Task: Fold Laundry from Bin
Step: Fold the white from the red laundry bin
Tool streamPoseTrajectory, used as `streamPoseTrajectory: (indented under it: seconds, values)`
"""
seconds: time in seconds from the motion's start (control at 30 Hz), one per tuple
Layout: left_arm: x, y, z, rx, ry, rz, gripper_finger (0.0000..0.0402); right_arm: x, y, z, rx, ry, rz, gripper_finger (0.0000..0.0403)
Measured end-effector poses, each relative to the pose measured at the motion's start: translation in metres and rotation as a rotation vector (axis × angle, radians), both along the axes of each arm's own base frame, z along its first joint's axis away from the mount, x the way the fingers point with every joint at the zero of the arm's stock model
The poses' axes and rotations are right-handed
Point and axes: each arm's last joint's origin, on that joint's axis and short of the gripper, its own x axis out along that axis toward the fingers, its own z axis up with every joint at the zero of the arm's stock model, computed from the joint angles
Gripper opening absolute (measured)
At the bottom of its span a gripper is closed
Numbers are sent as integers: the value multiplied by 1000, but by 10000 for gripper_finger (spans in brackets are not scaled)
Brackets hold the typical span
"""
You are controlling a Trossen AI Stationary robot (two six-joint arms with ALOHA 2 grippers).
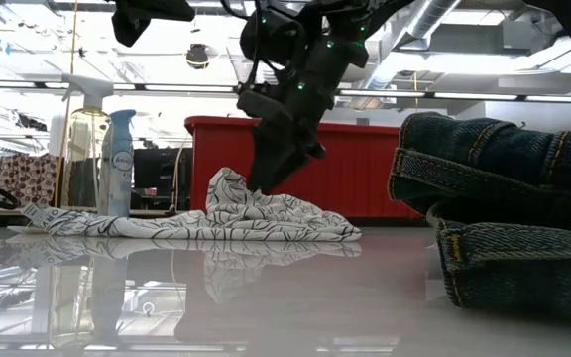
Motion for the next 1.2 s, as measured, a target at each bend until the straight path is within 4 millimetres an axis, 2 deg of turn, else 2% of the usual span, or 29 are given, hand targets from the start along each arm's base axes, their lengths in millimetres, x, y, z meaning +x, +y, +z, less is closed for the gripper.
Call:
streamPoseTrajectory:
  seconds: [0.13, 0.4, 0.7, 0.87, 1.03, 1.2]
  values:
    - [0, 0, 0, 1, 0, 0, 7, 0, -3, -8, -23, -40, -20, 224]
    - [0, 0, 0, 1, 2, -2, 7, -2, -10, -17, -22, -61, -33, 208]
    - [-1, 0, -3, 5, 31, -2, 7, 1, -7, -16, 0, -94, 22, 99]
    - [-1, 0, -3, 5, 30, -1, 7, 2, -12, -15, 16, -113, 49, 18]
    - [-1, 0, -2, -6, 22, 3, 7, 4, -11, -12, 41, -134, 64, 15]
    - [-1, 0, 3, -15, -24, 2, 7, 16, 1, 13, 128, -241, 163, 14]
